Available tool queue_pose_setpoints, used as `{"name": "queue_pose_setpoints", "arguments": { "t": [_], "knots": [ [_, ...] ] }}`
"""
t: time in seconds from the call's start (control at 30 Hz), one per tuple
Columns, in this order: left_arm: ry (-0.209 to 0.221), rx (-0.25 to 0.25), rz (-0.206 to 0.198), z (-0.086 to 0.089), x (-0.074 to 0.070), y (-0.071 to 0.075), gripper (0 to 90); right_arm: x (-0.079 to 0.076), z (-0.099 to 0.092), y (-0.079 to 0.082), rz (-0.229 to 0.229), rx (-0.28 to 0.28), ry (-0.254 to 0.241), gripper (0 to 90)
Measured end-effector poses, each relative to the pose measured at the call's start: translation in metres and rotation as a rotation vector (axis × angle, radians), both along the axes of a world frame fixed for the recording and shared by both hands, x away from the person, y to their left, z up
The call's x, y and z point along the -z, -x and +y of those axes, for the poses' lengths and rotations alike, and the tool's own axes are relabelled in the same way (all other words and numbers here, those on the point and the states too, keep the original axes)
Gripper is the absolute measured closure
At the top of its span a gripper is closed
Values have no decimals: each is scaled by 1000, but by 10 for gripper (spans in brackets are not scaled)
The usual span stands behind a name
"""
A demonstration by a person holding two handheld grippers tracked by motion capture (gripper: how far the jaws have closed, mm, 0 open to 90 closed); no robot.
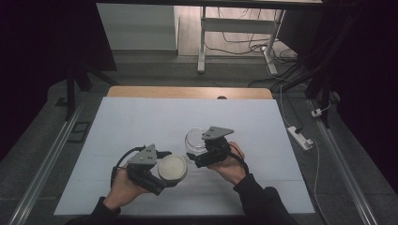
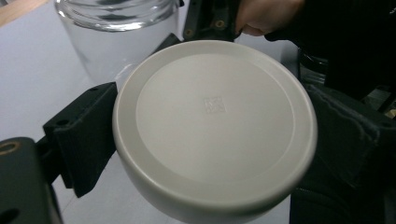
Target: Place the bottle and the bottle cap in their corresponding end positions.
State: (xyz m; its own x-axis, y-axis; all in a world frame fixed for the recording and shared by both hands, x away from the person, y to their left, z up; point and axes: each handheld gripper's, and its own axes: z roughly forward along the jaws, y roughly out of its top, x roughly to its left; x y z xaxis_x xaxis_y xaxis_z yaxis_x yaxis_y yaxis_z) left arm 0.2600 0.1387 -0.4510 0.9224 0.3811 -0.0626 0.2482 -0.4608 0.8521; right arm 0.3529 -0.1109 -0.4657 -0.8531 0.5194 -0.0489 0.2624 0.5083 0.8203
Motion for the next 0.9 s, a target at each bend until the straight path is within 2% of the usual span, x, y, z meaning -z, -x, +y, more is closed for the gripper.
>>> {"name": "queue_pose_setpoints", "arguments": {
  "t": [0.47, 0.9],
  "knots": [
    [-9, 20, 16, -11, 15, 3, 83, 0, 4, -17, 3, 26, -5, 63],
    [-24, 3, -3, -18, 29, -2, 83, 2, 14, -38, 7, 57, -6, 63]
  ]
}}
